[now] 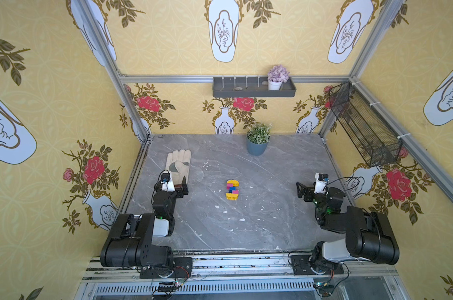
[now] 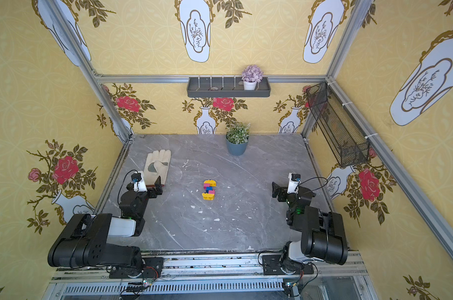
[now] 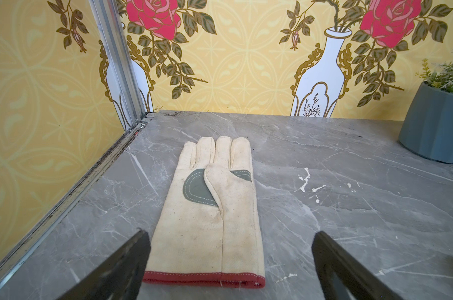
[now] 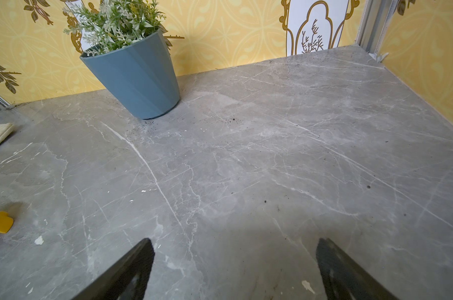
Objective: Assemble the letter s with lego
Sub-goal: Reset both arms
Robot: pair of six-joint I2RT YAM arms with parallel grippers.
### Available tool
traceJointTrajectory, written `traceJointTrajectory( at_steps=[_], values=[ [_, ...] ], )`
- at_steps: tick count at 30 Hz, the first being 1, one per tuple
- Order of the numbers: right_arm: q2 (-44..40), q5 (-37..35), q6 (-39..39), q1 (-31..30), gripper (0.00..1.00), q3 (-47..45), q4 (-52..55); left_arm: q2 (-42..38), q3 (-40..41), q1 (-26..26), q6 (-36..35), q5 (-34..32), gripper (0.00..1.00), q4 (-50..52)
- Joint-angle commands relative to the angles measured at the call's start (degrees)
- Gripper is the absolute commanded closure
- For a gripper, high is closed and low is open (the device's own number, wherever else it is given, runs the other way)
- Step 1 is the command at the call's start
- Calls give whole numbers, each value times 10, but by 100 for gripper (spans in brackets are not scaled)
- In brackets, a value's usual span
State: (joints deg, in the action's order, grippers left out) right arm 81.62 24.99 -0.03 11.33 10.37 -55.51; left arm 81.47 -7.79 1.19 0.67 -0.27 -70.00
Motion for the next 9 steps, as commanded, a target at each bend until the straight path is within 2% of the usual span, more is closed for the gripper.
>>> traceJointTrajectory(
  at_steps=[1,9],
  values=[
    [-1,4,-3,0,2,2,-21,-1,2,0,3,-1,1,-22],
    [4,-11,-7,-10,2,9,-11,0,2,0,3,-1,1,-22]
  ],
)
